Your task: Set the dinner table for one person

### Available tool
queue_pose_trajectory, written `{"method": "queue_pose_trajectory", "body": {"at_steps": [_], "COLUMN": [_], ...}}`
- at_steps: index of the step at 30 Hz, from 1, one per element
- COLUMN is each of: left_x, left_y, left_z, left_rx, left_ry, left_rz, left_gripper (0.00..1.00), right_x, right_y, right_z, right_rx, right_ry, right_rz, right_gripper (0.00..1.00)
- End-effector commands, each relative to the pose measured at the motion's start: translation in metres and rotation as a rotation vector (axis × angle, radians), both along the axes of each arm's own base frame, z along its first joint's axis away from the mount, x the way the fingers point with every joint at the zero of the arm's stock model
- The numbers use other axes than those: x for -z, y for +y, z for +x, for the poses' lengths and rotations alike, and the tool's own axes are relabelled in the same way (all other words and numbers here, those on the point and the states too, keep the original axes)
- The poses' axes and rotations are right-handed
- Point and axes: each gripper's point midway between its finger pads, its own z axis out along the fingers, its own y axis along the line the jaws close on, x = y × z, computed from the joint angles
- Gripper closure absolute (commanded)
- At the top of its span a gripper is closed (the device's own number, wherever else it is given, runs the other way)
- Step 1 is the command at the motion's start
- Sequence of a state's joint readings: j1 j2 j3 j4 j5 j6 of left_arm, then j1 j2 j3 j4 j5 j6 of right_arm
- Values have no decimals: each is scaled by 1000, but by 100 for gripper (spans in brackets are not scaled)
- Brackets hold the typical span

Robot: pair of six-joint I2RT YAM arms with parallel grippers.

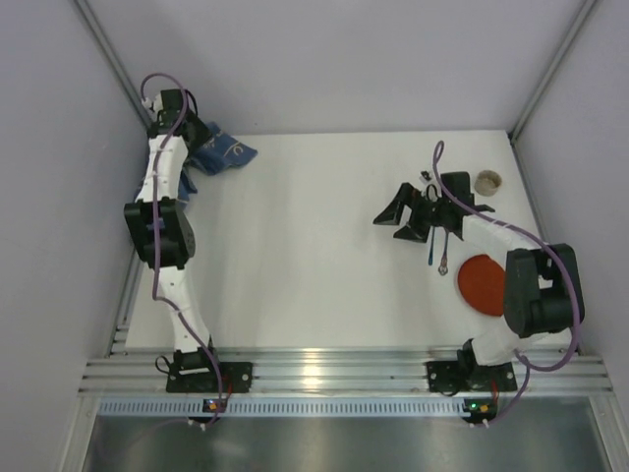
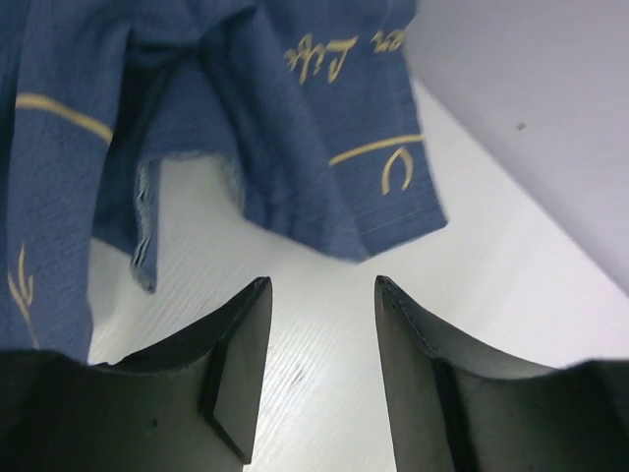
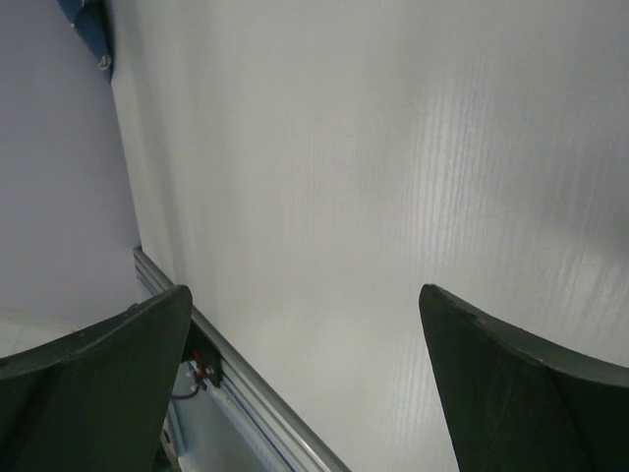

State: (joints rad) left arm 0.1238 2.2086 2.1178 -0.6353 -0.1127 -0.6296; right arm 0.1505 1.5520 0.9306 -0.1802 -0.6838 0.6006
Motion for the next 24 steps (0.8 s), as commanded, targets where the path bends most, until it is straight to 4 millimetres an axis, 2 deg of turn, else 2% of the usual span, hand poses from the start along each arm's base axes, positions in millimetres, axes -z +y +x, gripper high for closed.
{"method": "queue_pose_trajectory", "body": {"at_steps": [1, 8, 16, 19, 24], "left_x": [-6, 22, 37, 44, 69], "left_y": [13, 30, 50, 54, 55], "left_z": [6, -3, -10, -13, -17], "left_rx": [-58, -88, -108, -109, -84], "left_ry": [21, 101, 150, 170, 222], "left_rz": [62, 129, 157, 162, 156], "left_gripper": [49, 49, 49, 48, 47], "right_x": [-21, -14, -3, 1, 9], "right_y": [11, 13, 14, 15, 15], "right_z": [20, 28, 28, 28, 25], "right_rx": [-50, -64, -72, -75, -80], "right_ry": [-93, -75, -38, -25, -2], "right_rz": [33, 40, 41, 41, 41], "right_gripper": [0, 0, 0, 0, 0]}}
